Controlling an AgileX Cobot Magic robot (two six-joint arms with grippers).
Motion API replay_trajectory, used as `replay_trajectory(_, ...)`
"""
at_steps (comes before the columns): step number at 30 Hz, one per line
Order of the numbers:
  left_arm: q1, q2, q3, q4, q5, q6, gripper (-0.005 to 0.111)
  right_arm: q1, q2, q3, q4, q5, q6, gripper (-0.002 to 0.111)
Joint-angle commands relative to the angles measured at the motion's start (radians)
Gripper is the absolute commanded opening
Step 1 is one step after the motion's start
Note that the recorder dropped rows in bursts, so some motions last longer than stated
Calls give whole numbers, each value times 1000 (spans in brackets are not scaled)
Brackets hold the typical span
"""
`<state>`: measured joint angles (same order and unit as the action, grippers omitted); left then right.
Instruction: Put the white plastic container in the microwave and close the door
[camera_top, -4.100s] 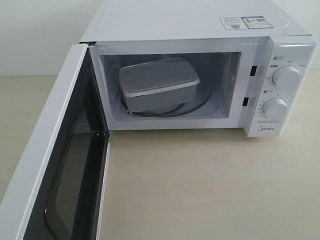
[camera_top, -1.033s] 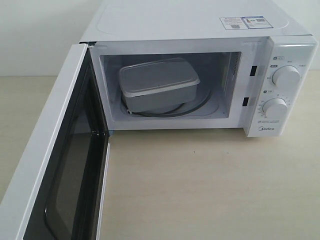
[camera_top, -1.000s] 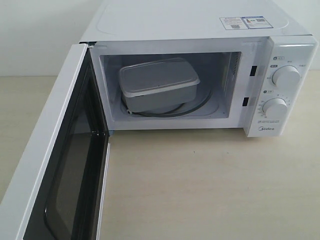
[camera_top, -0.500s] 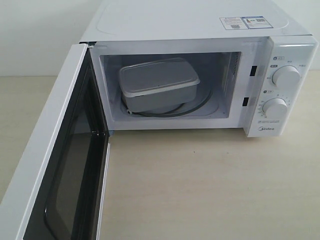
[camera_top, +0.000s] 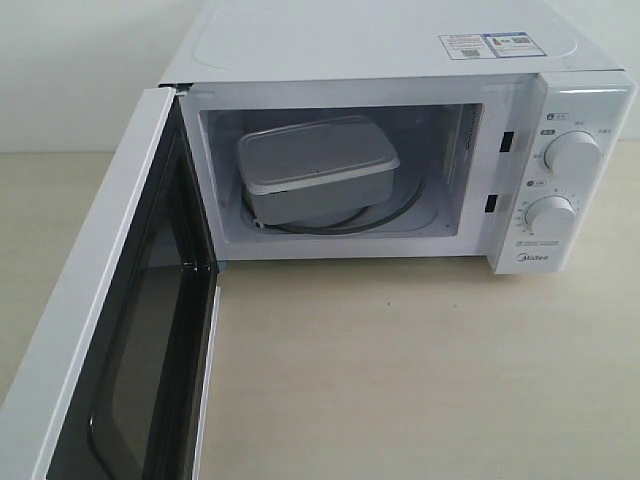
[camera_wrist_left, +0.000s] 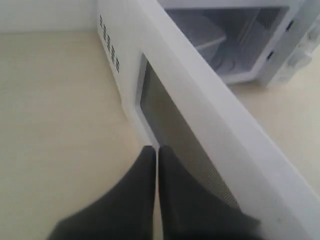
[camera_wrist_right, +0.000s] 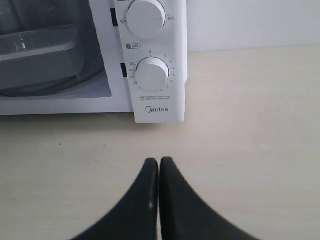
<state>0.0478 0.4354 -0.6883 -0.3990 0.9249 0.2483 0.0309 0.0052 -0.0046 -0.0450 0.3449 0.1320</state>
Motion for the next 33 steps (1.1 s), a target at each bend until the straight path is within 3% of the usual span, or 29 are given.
replay_trajectory(1,1,217,-73,7,137,210,4,-1,-5,5,-9,-2,-5,0)
replay_trajectory(6,-1,372,-74,-15,188,401,4,-1,-5,5,-9,-2,-5,0)
replay_trajectory(13,-44,450,-74,-167,195,737,4,-1,-5,5,-9,-2,-5,0)
replay_trajectory(22,-93,529,-74,-277,91,885,4,-1,-5,5,-9,-2,-7,0)
replay_trajectory(33,-243,664,-74,-416,-79,999,4,-1,-5,5,-9,-2,-3,0)
